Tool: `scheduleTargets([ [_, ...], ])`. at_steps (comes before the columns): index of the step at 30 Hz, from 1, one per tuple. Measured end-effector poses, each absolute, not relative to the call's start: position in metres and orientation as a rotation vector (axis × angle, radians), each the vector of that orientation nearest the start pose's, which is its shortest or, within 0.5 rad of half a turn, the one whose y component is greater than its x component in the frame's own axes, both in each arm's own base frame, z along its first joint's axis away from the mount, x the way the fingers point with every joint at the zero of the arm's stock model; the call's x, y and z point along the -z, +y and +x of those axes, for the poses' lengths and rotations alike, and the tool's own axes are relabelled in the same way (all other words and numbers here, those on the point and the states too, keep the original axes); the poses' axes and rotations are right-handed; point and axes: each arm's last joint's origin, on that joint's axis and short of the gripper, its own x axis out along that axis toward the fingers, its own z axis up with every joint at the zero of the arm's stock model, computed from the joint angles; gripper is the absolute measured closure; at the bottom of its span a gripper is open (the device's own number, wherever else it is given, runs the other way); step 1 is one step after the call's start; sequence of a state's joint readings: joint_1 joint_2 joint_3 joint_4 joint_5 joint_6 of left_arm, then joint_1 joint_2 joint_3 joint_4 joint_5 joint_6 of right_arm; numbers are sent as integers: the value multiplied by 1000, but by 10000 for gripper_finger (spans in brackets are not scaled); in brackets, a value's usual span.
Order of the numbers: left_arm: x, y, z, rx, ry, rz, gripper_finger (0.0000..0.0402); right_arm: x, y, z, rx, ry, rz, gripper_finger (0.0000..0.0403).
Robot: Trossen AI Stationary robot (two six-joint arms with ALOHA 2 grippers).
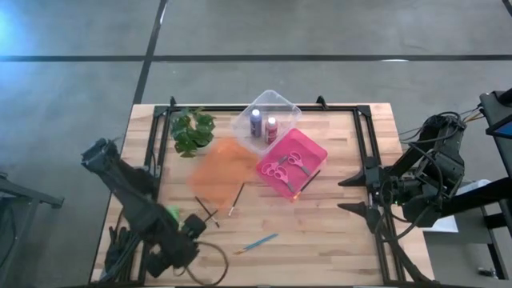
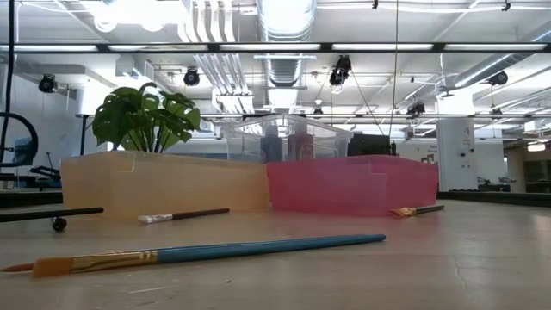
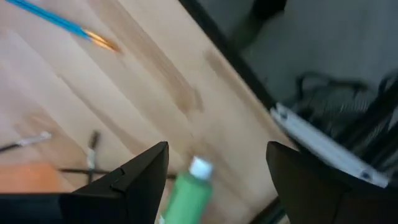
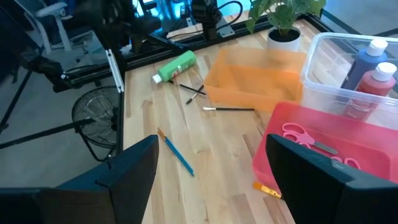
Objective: Pick & Place Paint Supplies
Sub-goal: Put the green paint bottle into the transparent bin
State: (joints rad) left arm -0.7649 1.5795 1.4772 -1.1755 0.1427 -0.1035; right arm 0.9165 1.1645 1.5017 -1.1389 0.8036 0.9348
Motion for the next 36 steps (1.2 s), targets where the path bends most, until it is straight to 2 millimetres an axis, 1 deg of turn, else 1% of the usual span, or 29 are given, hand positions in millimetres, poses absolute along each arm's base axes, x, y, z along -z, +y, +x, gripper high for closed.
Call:
scheduleTargets([
  [3,-285,-215,201,736,1349,416,122,-421,137,131,140,509,310,109],
  [6,-263,-215,194,768,1376,518,125,-421,137,131,144,508,325,109],
  [8,-250,-213,192,794,1377,556,133,-420,137,131,147,508,334,109],
  [12,-226,-211,190,811,1369,558,166,-420,137,131,144,510,340,109],
  [15,-212,-210,188,849,1350,582,196,-421,138,132,133,516,348,109],
  [19,-198,-206,185,890,1345,628,228,-422,140,133,115,510,374,109],
  [22,-188,-202,180,917,1367,669,240,-423,141,133,95,516,391,109],
  [27,-179,-201,177,944,1355,664,243,-423,142,133,98,513,417,109],
  [36,-175,-210,175,966,1277,642,243,-420,142,134,109,516,442,109],
])
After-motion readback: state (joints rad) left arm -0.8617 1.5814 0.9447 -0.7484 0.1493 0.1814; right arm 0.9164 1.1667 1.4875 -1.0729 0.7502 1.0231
